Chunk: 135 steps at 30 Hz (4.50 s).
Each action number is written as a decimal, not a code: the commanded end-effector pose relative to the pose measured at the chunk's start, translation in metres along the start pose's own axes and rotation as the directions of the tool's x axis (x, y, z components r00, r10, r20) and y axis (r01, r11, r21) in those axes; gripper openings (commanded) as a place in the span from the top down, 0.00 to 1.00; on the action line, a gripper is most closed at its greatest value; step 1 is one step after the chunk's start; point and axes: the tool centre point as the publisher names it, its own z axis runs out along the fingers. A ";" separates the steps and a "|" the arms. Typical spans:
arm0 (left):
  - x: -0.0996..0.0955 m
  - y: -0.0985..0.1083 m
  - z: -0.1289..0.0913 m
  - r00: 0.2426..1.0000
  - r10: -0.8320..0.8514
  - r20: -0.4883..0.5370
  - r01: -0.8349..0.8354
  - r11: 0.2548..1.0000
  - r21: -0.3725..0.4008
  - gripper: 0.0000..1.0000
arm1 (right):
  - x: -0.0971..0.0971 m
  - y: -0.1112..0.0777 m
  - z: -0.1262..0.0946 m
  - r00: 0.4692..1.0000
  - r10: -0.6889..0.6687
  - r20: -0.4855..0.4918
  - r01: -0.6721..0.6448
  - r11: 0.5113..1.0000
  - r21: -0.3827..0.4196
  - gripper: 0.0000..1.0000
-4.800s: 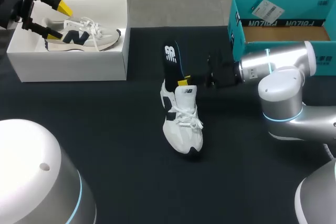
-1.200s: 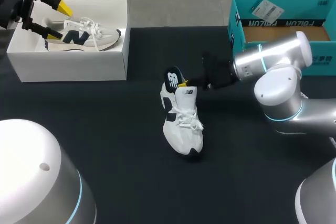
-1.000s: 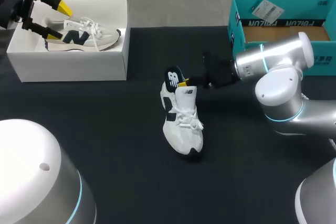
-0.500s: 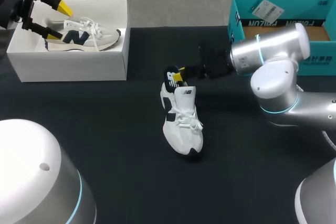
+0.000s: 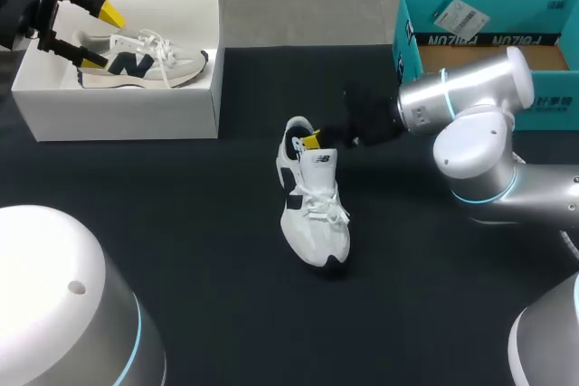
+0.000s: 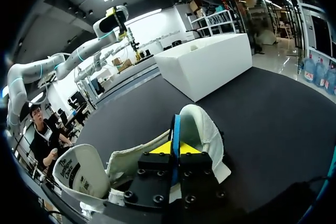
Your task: Take the shoe out of the shoebox, open the shoe tongue, remove and reinsert the insole, then place the shoe into the shoebox
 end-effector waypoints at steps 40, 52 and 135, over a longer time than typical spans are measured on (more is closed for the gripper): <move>0.000 -0.001 0.000 1.000 0.000 -0.003 0.000 1.000 0.000 0.00 | 0.008 0.004 0.000 0.998 -0.054 0.018 0.053 0.997 0.048 1.00; 0.000 -0.001 0.000 1.000 0.000 -0.003 0.000 1.000 0.000 0.00 | 0.010 -0.003 0.001 0.999 -0.044 0.018 0.043 0.997 0.066 1.00; 0.000 -0.001 0.000 1.000 0.000 -0.003 0.000 1.000 0.000 0.00 | 0.018 0.027 -0.035 0.862 -0.112 0.494 0.007 0.978 0.209 1.00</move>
